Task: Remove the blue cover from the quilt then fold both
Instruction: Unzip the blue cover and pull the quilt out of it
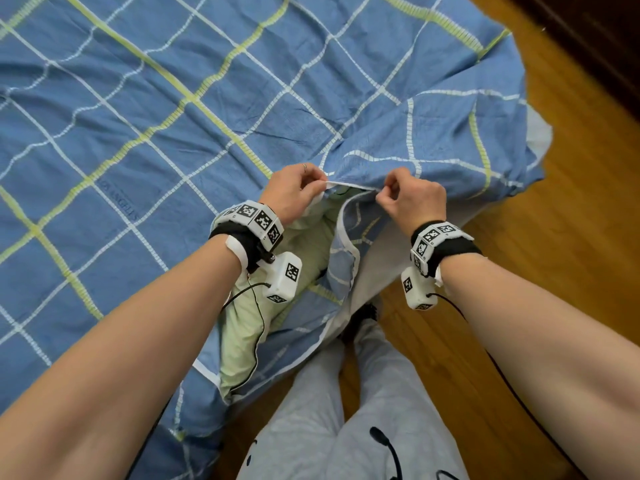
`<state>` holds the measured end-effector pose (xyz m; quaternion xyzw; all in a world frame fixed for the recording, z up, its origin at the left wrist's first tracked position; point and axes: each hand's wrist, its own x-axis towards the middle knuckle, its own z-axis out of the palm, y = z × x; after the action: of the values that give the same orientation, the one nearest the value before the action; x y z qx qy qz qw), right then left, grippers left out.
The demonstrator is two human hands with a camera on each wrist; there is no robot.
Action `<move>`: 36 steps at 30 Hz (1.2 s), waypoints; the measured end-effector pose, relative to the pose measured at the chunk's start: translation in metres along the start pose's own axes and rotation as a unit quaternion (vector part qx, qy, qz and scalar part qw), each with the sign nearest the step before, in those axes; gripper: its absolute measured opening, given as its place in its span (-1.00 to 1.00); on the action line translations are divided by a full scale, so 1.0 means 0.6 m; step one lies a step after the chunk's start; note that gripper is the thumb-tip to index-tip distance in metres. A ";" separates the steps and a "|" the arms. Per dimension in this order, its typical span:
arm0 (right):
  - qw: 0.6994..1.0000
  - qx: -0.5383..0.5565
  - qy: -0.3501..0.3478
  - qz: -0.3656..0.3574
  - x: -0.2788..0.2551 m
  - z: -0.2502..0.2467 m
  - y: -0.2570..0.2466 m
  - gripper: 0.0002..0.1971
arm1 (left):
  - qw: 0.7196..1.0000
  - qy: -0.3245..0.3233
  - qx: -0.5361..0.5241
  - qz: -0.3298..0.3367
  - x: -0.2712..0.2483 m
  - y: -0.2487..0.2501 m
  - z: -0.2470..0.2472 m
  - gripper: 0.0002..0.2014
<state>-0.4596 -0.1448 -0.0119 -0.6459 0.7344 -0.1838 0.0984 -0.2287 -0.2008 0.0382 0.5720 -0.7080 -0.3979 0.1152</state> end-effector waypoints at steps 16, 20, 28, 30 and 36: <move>0.952 0.034 -0.056 0.301 0.014 0.065 -0.039 -0.28 | 0.997 0.047 -0.033 -0.053 0.008 0.020 0.010 -0.92; 0.949 0.022 -0.026 0.315 -0.013 0.052 0.014 -0.31 | 0.991 0.106 -0.023 -0.083 0.029 0.015 -0.006 -0.93; 0.952 0.211 -0.130 0.180 -0.008 0.014 -0.004 -0.87 | 0.964 0.031 0.260 0.043 0.065 0.045 0.058 -0.49; 0.941 0.265 -0.107 0.180 -0.010 0.008 -0.004 -0.87 | 0.921 -0.018 0.368 0.130 0.078 0.050 0.087 -0.45; 0.952 0.162 -0.194 0.172 -0.033 -0.013 0.035 -0.57 | 0.887 -0.047 0.407 0.213 0.111 0.081 0.121 -0.84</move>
<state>-0.4788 -0.1221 -0.0147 -0.5087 0.7615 -0.1515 0.3720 -0.3295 -0.2283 0.0047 0.3848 -0.9171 -0.0677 -0.0792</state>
